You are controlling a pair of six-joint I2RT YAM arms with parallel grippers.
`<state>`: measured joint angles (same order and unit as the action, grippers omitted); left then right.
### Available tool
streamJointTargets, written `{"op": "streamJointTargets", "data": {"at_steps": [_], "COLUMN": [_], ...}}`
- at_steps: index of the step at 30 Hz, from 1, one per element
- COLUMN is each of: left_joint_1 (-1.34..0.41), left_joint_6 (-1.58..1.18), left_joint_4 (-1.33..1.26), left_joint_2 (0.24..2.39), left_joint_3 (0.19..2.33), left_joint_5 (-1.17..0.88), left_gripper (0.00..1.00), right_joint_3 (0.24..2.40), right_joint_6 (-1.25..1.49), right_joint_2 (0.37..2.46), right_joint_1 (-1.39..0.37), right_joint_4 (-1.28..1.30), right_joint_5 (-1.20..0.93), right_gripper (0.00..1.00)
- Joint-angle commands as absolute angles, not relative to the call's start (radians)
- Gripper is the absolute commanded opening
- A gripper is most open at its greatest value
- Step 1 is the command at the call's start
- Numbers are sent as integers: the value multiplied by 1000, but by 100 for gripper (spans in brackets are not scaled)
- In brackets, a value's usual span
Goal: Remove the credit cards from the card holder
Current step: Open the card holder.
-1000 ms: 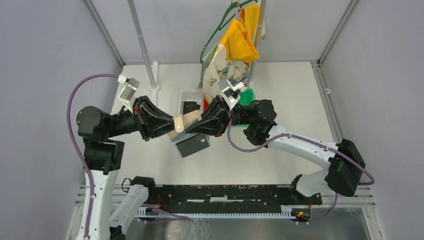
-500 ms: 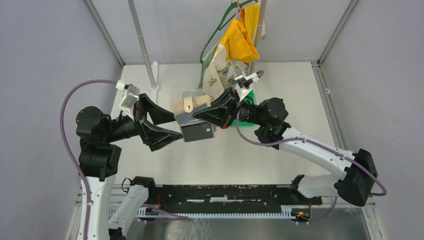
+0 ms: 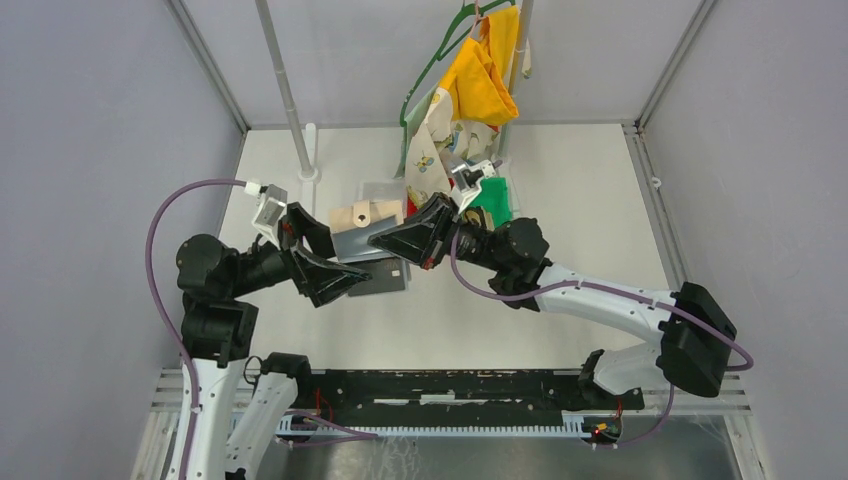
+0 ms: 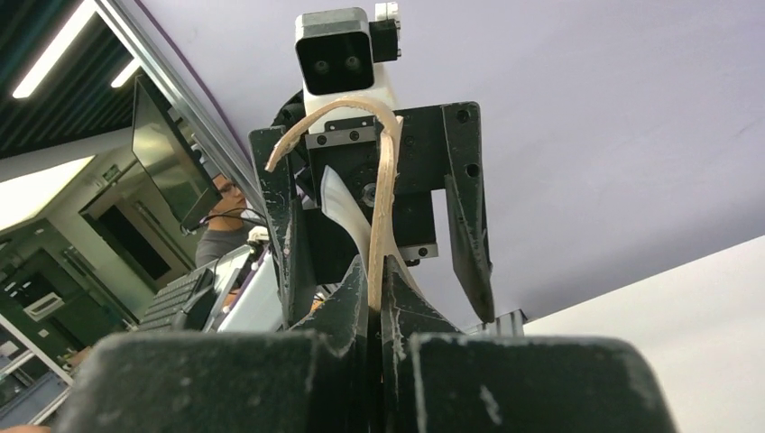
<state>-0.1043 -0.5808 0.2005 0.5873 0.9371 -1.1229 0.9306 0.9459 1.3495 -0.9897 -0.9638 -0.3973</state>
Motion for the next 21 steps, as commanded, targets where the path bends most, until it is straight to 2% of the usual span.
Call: {"op": "streamJointTargets", "data": {"at_steps": [1, 6, 10, 12, 16, 20, 21], "left_joint_1": [-105, -104, -105, -105, -105, -105, -104], "left_joint_6": [-658, -683, -718, -739, -795, -745, -737], "left_joint_4": [110, 112, 92, 73, 6, -7, -5], "left_joint_2": [558, 538, 527, 522, 522, 564, 578], "left_joint_3": [916, 893, 877, 872, 862, 918, 928], "left_joint_5": [-1053, -1080, -1100, -1091, -1062, -1091, -1103], "left_gripper": [93, 88, 79, 72, 50, 36, 31], "right_joint_3": [1015, 994, 951, 932, 905, 886, 880], "right_joint_6": [1033, 1054, 1052, 1046, 1039, 1015, 1010], "right_joint_2": [1379, 1389, 1384, 1387, 1401, 1401, 1398], "right_joint_1": [-1004, -1010, -1023, -1038, -1069, -1084, -1084], "right_joint_4": [-1161, -1227, -1296, -1328, -1385, -1394, -1390], "right_joint_5": [-321, -237, -133, -94, -41, -22, -28], "right_gripper": [0, 0, 0, 0, 0, 0, 4]}}
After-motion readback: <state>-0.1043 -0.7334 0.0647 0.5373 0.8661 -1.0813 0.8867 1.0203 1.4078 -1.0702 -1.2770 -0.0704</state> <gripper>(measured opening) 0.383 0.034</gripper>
